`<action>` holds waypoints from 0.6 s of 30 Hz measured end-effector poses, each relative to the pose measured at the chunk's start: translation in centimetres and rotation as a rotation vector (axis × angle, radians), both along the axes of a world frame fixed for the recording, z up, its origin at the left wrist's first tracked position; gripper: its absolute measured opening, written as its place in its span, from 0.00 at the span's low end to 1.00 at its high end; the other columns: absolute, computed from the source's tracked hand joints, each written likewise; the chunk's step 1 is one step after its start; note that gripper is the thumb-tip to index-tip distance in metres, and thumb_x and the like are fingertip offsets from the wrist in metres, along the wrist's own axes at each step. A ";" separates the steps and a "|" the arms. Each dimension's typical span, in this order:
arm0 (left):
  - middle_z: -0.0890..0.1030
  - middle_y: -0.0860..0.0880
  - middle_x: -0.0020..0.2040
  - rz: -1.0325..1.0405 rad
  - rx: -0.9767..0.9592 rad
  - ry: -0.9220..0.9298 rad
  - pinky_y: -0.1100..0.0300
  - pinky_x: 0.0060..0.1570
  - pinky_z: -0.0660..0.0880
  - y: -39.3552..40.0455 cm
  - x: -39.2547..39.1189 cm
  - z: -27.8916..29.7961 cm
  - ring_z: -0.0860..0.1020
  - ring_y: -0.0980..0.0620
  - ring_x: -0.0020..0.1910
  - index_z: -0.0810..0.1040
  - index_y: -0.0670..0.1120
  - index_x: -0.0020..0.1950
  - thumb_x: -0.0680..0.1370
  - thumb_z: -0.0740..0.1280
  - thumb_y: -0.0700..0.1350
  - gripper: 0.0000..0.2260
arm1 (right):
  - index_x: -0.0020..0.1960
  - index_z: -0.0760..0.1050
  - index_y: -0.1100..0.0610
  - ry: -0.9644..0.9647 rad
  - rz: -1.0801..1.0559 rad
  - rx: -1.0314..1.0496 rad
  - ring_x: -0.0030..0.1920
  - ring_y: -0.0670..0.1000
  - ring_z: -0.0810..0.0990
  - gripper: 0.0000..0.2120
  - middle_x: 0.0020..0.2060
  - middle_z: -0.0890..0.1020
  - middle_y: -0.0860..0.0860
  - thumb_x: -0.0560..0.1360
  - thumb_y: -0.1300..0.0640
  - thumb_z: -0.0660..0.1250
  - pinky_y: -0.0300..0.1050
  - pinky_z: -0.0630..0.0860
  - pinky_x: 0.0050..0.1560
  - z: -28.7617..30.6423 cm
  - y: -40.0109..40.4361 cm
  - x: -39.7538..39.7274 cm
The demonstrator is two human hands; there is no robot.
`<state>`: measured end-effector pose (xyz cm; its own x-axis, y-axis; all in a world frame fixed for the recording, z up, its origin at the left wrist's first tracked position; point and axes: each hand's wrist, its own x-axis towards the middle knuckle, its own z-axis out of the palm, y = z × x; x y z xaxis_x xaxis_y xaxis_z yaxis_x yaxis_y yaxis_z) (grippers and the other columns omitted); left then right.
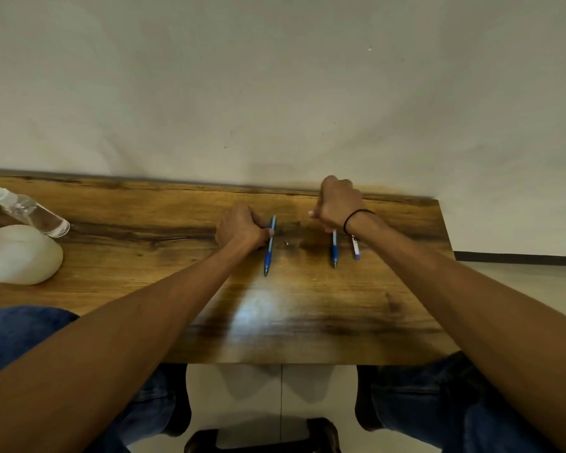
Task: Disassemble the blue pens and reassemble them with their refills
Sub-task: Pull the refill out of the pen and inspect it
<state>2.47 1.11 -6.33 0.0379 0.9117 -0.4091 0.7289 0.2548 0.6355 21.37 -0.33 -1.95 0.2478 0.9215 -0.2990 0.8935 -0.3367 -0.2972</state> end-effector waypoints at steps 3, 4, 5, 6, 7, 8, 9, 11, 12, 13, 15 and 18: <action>0.88 0.48 0.39 0.022 -0.038 -0.057 0.47 0.52 0.85 0.0 -0.1 0.3 0.88 0.53 0.40 0.85 0.50 0.39 0.72 0.82 0.45 0.07 | 0.51 0.68 0.56 -0.112 -0.035 -0.131 0.38 0.54 0.77 0.16 0.46 0.78 0.56 0.75 0.56 0.76 0.42 0.65 0.27 0.8 -1.2 2.8; 0.88 0.47 0.39 0.033 -0.045 -0.072 0.47 0.52 0.86 0.0 -0.2 0.4 0.88 0.52 0.40 0.86 0.49 0.39 0.72 0.82 0.46 0.07 | 0.50 0.70 0.56 -0.124 -0.051 -0.165 0.34 0.52 0.77 0.16 0.41 0.77 0.53 0.75 0.55 0.77 0.41 0.65 0.26 0.8 -1.7 3.3; 0.88 0.47 0.39 0.044 -0.047 -0.079 0.47 0.52 0.85 -0.1 -0.2 0.5 0.88 0.52 0.40 0.86 0.48 0.39 0.73 0.82 0.47 0.07 | 0.50 0.72 0.57 -0.134 -0.060 -0.199 0.33 0.51 0.78 0.14 0.39 0.77 0.53 0.75 0.53 0.77 0.41 0.69 0.27 0.6 -2.1 3.6; 0.88 0.46 0.38 0.053 -0.049 -0.081 0.46 0.52 0.85 -0.1 -0.2 0.6 0.88 0.51 0.40 0.86 0.47 0.40 0.74 0.81 0.49 0.08 | 0.51 0.75 0.58 -0.142 -0.069 -0.231 0.37 0.53 0.81 0.13 0.40 0.80 0.54 0.75 0.53 0.76 0.43 0.76 0.32 0.3 -2.5 3.7; 0.88 0.46 0.38 0.060 -0.050 -0.080 0.46 0.52 0.85 -0.1 -0.2 0.7 0.88 0.50 0.40 0.86 0.46 0.40 0.75 0.80 0.51 0.10 | 0.53 0.77 0.59 -0.148 -0.087 -0.249 0.45 0.57 0.83 0.12 0.45 0.82 0.56 0.76 0.53 0.75 0.48 0.81 0.41 0.0 -2.8 3.7; 0.88 0.46 0.37 0.066 -0.047 -0.076 0.46 0.52 0.85 -0.1 -0.2 0.9 0.88 0.49 0.40 0.86 0.45 0.40 0.76 0.78 0.53 0.13 | 0.56 0.78 0.60 -0.154 -0.107 -0.250 0.52 0.60 0.83 0.13 0.50 0.83 0.58 0.77 0.54 0.74 0.52 0.82 0.49 -0.4 -3.1 3.7; 0.88 0.47 0.37 0.067 -0.036 -0.068 0.46 0.52 0.85 0.0 -0.1 1.2 0.88 0.49 0.39 0.86 0.44 0.41 0.77 0.76 0.55 0.14 | 0.57 0.78 0.61 -0.152 -0.121 -0.241 0.56 0.62 0.82 0.12 0.52 0.82 0.59 0.77 0.56 0.73 0.54 0.82 0.52 -0.7 -3.3 3.7; 0.88 0.47 0.38 0.053 0.012 -0.047 0.46 0.52 0.85 0.2 0.1 1.9 0.88 0.49 0.40 0.87 0.44 0.43 0.79 0.74 0.56 0.15 | 0.53 0.79 0.62 -0.116 -0.154 -0.228 0.51 0.61 0.85 0.07 0.46 0.83 0.58 0.78 0.60 0.71 0.52 0.83 0.46 -1.0 -3.5 3.7; 0.88 0.47 0.38 0.040 0.036 -0.040 0.46 0.52 0.86 0.4 0.2 2.2 0.88 0.49 0.40 0.87 0.45 0.44 0.80 0.74 0.55 0.15 | 0.50 0.78 0.62 -0.085 -0.178 -0.228 0.44 0.59 0.86 0.04 0.41 0.84 0.57 0.78 0.60 0.71 0.51 0.84 0.42 -1.1 -3.5 3.8; 0.88 0.47 0.39 0.029 0.049 -0.039 0.46 0.51 0.86 0.4 0.3 2.6 0.88 0.49 0.40 0.87 0.45 0.45 0.80 0.74 0.55 0.13 | 0.47 0.78 0.61 -0.045 -0.215 -0.232 0.37 0.56 0.87 0.04 0.37 0.85 0.57 0.79 0.60 0.71 0.50 0.84 0.38 -1.2 -3.5 4.0; 0.88 0.47 0.40 0.015 0.053 -0.055 0.47 0.50 0.86 0.4 0.6 3.3 0.88 0.50 0.41 0.86 0.46 0.45 0.80 0.74 0.52 0.10 | 0.45 0.79 0.62 0.050 -0.300 -0.254 0.29 0.54 0.86 0.06 0.34 0.86 0.58 0.79 0.59 0.72 0.50 0.85 0.34 -1.2 -3.5 4.3; 0.88 0.48 0.39 -0.011 0.070 -0.086 0.47 0.49 0.86 0.4 1.3 4.3 0.88 0.50 0.40 0.84 0.49 0.42 0.79 0.75 0.49 0.08 | 0.43 0.80 0.62 0.117 -0.345 -0.275 0.24 0.52 0.84 0.08 0.33 0.86 0.57 0.78 0.58 0.73 0.42 0.79 0.25 -1.1 -3.6 4.5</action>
<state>3.78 1.50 -2.05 0.0806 0.9371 -0.3395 0.6738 0.1998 0.7114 25.90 -3.95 -3.01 0.4763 0.6733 -0.5655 0.6807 -0.6894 -0.2476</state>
